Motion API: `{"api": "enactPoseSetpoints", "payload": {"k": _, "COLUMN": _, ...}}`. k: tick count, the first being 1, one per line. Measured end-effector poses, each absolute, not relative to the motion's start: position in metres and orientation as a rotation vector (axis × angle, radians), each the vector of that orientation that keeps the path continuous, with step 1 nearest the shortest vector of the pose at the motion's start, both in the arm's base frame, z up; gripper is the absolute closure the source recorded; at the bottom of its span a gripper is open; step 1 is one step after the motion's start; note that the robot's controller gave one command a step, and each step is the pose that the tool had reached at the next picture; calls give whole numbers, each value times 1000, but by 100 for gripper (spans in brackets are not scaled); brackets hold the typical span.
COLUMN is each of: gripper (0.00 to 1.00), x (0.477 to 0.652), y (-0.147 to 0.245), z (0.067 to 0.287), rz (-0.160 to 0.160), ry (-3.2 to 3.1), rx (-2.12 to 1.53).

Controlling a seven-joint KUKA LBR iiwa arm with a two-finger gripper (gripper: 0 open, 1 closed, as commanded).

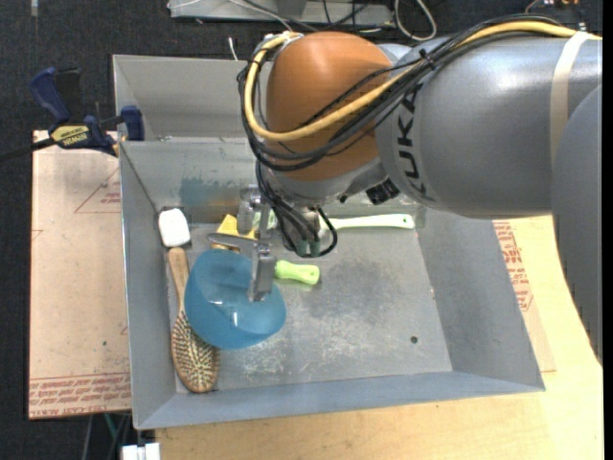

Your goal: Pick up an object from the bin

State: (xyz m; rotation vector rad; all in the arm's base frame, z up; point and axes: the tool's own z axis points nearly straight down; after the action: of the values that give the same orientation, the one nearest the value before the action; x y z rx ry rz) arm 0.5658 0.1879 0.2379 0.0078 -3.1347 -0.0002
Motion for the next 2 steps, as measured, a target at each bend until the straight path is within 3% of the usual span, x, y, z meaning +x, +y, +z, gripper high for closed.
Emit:
{"api": "enactPoseSetpoints", "payload": {"k": 1, "gripper": 0, "x": 568, "y": 186, "z": 243, "rz": -2, "ry": -3142, "rx": 0}}
{"api": "enactPoseSetpoints", "payload": {"k": 2, "gripper": 0, "x": 596, "y": 162, "z": 88, "rz": -7, "ry": -3146, "rx": 13}}
